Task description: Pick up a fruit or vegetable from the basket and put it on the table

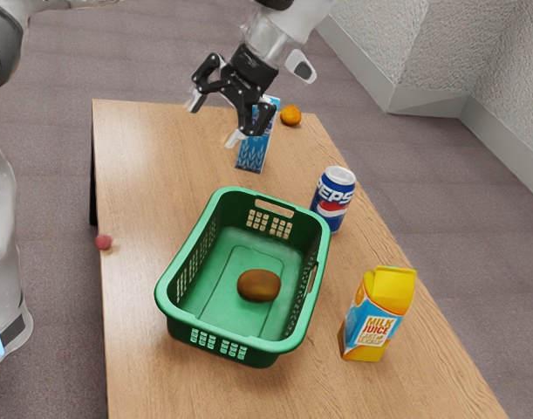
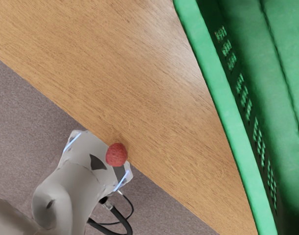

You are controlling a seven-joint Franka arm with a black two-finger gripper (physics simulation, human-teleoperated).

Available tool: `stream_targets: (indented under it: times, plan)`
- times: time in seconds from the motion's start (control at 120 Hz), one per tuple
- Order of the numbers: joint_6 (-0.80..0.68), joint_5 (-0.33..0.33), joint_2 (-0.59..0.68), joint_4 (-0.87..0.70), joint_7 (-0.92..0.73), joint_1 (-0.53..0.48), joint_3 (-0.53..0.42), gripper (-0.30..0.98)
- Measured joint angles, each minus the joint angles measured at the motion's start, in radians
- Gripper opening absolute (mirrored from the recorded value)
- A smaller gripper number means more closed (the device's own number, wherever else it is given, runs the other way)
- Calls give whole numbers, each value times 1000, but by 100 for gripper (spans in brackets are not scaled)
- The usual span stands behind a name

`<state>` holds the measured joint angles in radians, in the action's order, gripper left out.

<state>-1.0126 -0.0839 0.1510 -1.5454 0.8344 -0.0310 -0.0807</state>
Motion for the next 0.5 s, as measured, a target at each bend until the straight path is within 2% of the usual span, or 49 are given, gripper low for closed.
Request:
stream_targets:
  times: [0.15,0.25,0.35,0.442,0.5]
  plan:
    - [-220,-9,5,-3,375,-3,-16,69]
    - [-296,-10,37,29,525,48,-32,69]
    - [-342,-10,23,42,549,78,-31,69]
    - [-368,-13,10,46,493,88,-39,69]
    - [-381,-11,7,41,443,137,-44,69]
